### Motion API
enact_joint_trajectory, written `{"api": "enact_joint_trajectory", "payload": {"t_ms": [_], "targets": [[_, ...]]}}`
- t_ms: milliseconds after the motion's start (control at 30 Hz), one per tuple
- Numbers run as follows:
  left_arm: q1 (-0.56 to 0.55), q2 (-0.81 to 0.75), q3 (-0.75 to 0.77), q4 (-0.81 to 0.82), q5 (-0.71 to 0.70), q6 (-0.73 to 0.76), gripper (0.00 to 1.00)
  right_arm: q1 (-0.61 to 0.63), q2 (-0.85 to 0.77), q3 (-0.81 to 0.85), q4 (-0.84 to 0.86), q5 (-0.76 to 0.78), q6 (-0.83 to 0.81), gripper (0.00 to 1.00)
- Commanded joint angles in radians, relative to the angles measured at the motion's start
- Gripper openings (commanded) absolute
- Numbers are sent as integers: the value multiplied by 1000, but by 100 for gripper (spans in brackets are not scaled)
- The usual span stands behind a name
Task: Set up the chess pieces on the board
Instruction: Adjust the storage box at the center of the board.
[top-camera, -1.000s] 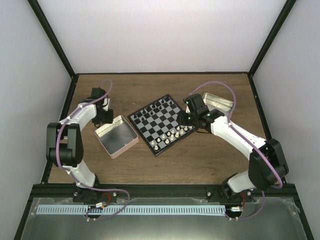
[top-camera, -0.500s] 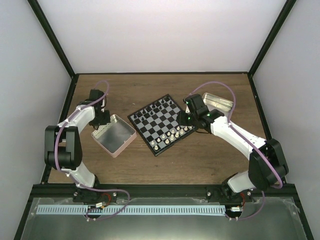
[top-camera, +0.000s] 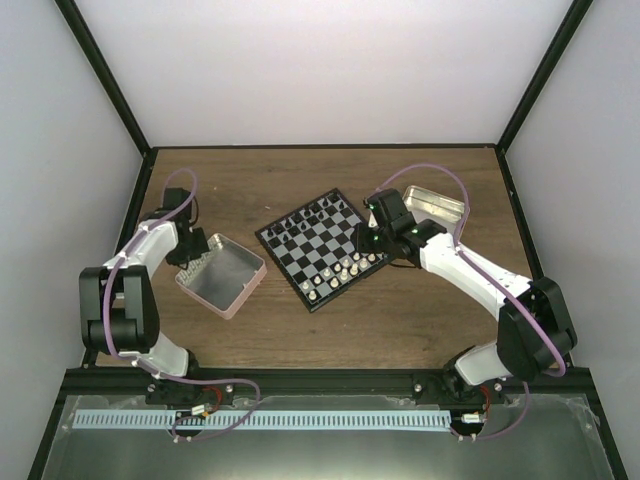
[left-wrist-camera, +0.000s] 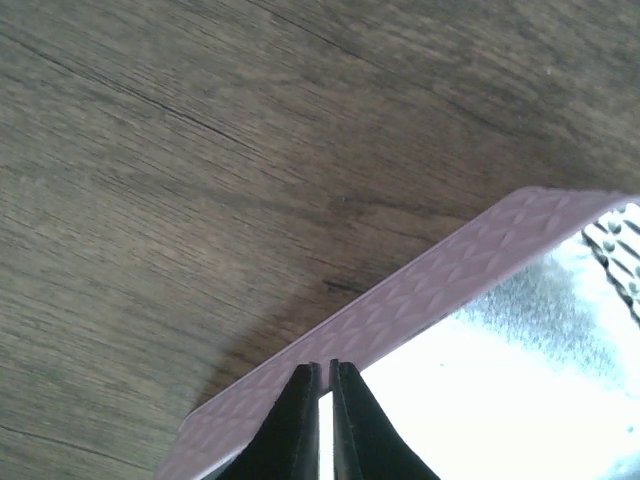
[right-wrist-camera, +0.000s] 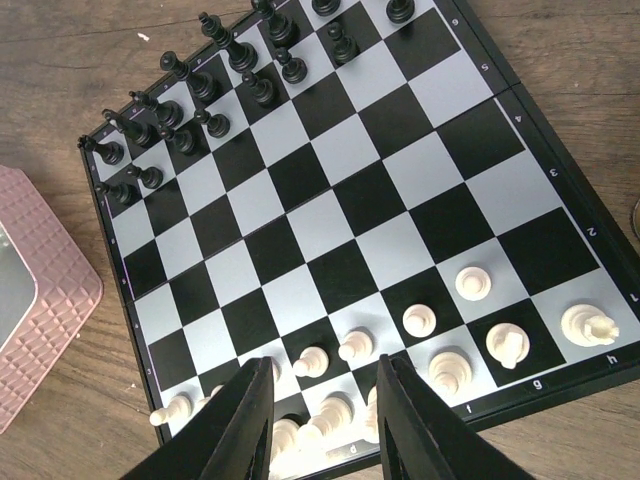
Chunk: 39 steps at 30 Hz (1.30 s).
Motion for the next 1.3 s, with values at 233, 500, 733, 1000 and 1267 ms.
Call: {"api": "enact_joint_trajectory", "payload": {"t_ms": [233,500,733,1000,1267], "targets": [[16,-27,17,4,127,30,46,11,-6,19,12,4,5,30],[18,76,50,14,86,53,45,11,-8,19,14,10,7,30],[20,117,74,3,42,55,35,12,-6,27,18,13,15,30],[28,84,50,-15,26,40,18,14,2,34,17,11,12,30],[32,47,24,-48,-38,0,15,18,3,31,20,6,14,30]]}}
